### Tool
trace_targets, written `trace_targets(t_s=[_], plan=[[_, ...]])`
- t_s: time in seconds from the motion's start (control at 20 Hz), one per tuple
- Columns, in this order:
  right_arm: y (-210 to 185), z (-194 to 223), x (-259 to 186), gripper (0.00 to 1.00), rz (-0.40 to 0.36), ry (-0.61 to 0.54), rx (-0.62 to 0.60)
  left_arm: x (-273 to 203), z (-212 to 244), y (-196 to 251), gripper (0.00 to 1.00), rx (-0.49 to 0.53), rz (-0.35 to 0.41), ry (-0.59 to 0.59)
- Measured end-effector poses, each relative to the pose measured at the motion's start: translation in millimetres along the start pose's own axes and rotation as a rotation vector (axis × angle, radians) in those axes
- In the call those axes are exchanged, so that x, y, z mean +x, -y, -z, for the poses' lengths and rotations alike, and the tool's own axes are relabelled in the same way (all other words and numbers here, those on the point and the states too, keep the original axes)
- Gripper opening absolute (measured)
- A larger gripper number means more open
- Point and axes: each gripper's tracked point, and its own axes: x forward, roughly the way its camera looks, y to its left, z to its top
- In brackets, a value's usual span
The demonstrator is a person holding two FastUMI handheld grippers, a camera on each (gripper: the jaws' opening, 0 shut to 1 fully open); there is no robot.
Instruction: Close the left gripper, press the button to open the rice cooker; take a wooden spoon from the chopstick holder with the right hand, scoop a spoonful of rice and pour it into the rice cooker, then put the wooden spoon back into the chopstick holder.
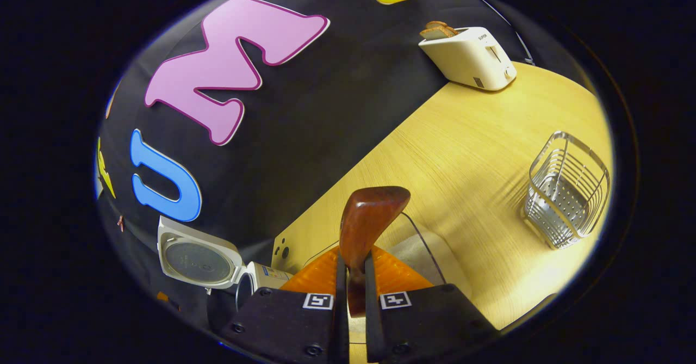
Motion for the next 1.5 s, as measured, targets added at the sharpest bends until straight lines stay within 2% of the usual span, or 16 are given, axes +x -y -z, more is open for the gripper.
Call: trace_targets(t_s=[0.35,0.6,0.8,0.95,1.25,1.5], plan=[[-39,-25,-23,0.16,-0.060,0.006,0.027,-6,-1,3,0.94,-0.004,0.011,0.005],[-94,-39,-37,0.16,-0.138,0.001,0.026,-9,-2,0,0.94,-0.011,0.009,0.017],[-148,-38,-40,0.16,-0.230,-0.013,0.056,-12,-2,-5,0.94,-0.025,-0.001,0.024],[-188,-25,-35,0.16,-0.280,-0.053,0.040,-16,-1,-10,0.94,-0.034,-0.014,0.029],[-268,30,-15,0.16,-0.369,-0.138,-0.030,-29,3,-28,0.94,-0.053,-0.054,0.026],[-302,80,6,0.16,-0.388,-0.168,-0.148,-37,6,-43,0.94,-0.067,-0.083,0.023]])
